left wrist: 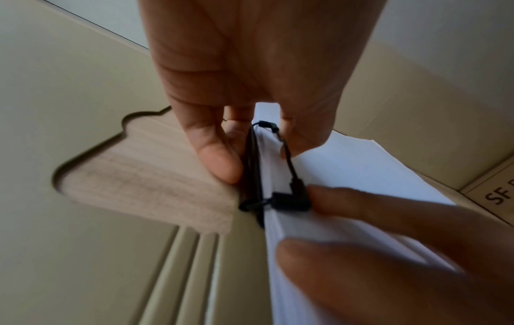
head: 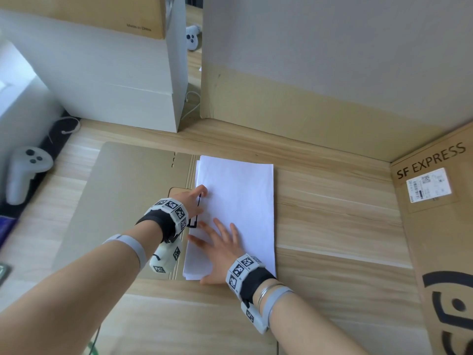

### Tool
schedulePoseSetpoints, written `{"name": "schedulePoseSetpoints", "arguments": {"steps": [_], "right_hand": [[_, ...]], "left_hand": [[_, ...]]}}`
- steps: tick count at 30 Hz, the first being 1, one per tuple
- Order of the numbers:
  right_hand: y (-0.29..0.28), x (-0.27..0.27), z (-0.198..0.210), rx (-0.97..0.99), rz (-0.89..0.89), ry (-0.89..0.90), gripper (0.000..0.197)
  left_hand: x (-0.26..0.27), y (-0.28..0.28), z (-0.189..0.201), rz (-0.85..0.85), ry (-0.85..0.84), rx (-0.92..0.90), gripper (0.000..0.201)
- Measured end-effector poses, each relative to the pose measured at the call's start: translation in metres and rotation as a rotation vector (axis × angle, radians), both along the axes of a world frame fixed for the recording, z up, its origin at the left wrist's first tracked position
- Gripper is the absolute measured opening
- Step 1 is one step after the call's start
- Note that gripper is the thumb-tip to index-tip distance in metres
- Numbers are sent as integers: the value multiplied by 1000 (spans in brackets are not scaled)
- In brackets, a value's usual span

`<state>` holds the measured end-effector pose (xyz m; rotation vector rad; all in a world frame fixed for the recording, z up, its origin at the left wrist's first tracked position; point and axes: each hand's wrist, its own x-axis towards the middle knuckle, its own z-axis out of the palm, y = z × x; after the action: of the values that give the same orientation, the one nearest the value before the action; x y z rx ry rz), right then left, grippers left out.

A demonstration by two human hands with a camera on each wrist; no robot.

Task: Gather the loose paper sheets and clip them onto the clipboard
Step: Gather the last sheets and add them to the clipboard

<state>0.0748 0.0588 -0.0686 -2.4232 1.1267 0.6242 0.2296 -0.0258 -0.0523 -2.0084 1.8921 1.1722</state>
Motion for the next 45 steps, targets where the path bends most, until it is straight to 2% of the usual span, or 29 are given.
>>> {"name": "schedulePoseSetpoints", "arguments": {"steps": [7,11,15,24,33,36,37,39,40,42,43,45], "right_hand": [[-3,-8,4,-5,-66,-13,98],[-3,-7,7,-1,-19,6,96],[-1,-6,4,-2,40,22,85],[-15,-4,8,19,-38,-79,58],[-13,-1,8,52,35,-110,54],[-10,-2,8,73,33,-120,66],[-10,-4,8,73,0,-141,68],[-16,-15,8,-16,-180,-264,57],[-22,-23,7,-123,-330,-345,49],[-38,-47,7,-335,-690,-358,43],[-47,-60,10,-345,-863,-320,48],[-61,-80,15,-198,-1156,-264,60]], "left_hand": [[-9,-4,2,-2,14,29,40],[-15,-6,1,-7,12,5,40],[-16,-8,-1,-25,-34,-35,41],[-17,-8,-3,-32,-27,-42,44],[-17,-7,-4,-46,-74,-72,33],[-17,-9,-7,-74,-66,-67,29],[-17,-9,-8,-75,-67,-64,27],[-17,-9,-10,-77,-76,-73,22],[-17,-9,-11,-79,-81,-79,20],[-18,-8,-12,-81,-80,-72,19],[-18,-8,-13,-85,-82,-70,21],[-18,-8,-14,-95,-91,-81,22]]}}
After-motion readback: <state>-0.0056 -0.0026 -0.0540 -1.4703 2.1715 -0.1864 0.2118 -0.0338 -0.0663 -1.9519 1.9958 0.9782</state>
